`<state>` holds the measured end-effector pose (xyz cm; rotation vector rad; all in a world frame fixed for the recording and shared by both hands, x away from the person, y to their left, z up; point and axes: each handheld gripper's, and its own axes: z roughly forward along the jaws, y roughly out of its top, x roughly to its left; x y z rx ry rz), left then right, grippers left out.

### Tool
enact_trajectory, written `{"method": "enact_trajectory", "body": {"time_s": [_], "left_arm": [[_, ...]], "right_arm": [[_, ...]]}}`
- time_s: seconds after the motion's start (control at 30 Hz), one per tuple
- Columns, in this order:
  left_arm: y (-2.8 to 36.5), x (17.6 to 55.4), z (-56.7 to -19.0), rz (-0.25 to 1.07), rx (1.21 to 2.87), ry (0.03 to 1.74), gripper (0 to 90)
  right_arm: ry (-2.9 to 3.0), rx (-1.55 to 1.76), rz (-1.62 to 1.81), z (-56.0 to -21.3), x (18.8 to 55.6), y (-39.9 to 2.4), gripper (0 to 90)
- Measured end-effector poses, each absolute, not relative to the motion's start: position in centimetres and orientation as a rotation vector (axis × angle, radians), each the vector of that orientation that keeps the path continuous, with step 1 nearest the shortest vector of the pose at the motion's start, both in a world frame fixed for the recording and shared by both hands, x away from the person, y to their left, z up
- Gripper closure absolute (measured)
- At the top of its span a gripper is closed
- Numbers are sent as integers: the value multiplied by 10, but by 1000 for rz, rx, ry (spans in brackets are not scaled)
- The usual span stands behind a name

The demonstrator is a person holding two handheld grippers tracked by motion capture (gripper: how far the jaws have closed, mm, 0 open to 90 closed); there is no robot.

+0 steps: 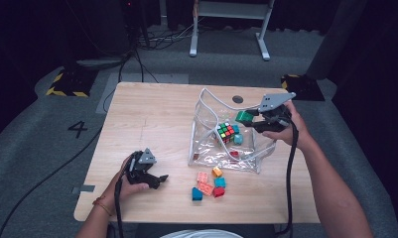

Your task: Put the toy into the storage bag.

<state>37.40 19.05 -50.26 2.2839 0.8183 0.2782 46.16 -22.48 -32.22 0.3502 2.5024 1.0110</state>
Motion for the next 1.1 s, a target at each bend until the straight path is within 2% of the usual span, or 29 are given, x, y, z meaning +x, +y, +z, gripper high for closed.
{"method": "enact_trajectory", "body": {"time_s": [0.7,1.1], "left_arm": [[190,374,-503,278,2284,818,95],[190,374,-503,278,2285,818,95]], "right_arm": [[2684,317,499,-344,497,-184,594],[2731,393,380,-345,499,-191,594]]}}
